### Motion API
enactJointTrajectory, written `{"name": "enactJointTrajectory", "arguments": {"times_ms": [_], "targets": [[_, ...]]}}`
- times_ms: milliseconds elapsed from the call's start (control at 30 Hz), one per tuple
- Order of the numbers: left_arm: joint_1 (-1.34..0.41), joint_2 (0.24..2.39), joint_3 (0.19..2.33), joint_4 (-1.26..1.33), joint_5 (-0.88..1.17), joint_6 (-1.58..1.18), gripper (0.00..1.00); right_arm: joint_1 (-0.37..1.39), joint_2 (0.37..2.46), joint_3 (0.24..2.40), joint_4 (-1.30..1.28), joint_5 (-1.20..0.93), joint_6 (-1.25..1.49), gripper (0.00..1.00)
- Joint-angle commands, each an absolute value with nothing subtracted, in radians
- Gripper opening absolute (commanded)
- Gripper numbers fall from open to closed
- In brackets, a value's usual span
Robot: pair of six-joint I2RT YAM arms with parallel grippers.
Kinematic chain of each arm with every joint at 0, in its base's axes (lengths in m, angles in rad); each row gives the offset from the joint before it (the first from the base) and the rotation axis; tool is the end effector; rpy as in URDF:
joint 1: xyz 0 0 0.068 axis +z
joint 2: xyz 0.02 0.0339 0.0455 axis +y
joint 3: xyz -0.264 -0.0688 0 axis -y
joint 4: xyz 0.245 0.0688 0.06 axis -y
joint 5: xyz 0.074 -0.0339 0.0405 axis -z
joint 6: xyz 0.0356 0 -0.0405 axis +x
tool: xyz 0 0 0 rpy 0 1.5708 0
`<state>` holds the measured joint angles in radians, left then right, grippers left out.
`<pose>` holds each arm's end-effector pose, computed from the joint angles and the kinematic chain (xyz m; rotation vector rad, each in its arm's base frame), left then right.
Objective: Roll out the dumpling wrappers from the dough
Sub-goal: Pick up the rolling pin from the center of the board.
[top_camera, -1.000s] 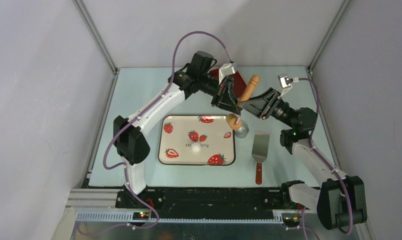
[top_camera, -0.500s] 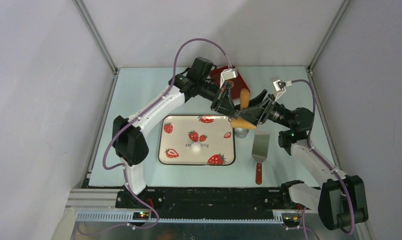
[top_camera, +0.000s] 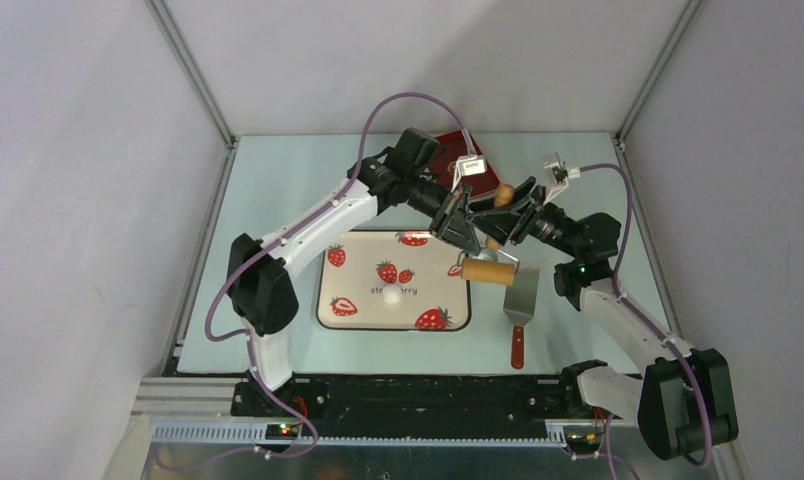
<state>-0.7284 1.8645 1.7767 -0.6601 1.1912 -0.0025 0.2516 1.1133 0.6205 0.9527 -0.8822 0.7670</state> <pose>0.2837 -0.2974 0.3452 1.3957 1.8342 -1.7436 0.2200 0.0849 0.3302 -0.5401 1.3042 1.3457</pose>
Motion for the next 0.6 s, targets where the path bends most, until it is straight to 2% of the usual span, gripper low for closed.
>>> {"name": "enactJointTrajectory", "arguments": {"times_ms": [0, 33, 133, 200, 367, 433, 467, 533, 567], "targets": [[-0.778, 1.808, 1.778, -0.653, 1.268, -0.028, 0.00, 0.280, 1.115, 0.653, 0.924, -0.877, 0.558, 0.44], [-0.779, 1.808, 1.776, -0.653, 1.270, -0.029, 0.00, 0.279, 1.118, 0.654, 0.917, -0.894, 0.542, 0.41], [-0.778, 1.805, 1.769, -0.654, 1.273, -0.025, 0.00, 0.271, 1.122, 0.658, 0.887, -0.916, 0.497, 0.21], [-0.778, 1.800, 1.764, -0.653, 1.271, -0.023, 0.00, 0.267, 1.122, 0.661, 0.878, -0.935, 0.486, 0.14], [-0.775, 1.788, 1.766, -0.654, 1.267, -0.019, 0.00, 0.262, 1.109, 0.672, 0.837, -0.957, 0.485, 0.10], [-0.772, 1.787, 1.772, -0.654, 1.267, -0.023, 0.00, 0.260, 1.108, 0.672, 0.830, -0.966, 0.479, 0.01], [-0.769, 1.786, 1.774, -0.654, 1.264, -0.024, 0.00, 0.258, 1.107, 0.672, 0.828, -0.967, 0.480, 0.00], [-0.762, 1.780, 1.776, -0.654, 1.250, -0.026, 0.08, 0.251, 1.103, 0.673, 0.827, -0.970, 0.485, 0.00], [-0.757, 1.775, 1.775, -0.655, 1.247, -0.026, 0.24, 0.248, 1.101, 0.676, 0.821, -0.968, 0.492, 0.00]]}}
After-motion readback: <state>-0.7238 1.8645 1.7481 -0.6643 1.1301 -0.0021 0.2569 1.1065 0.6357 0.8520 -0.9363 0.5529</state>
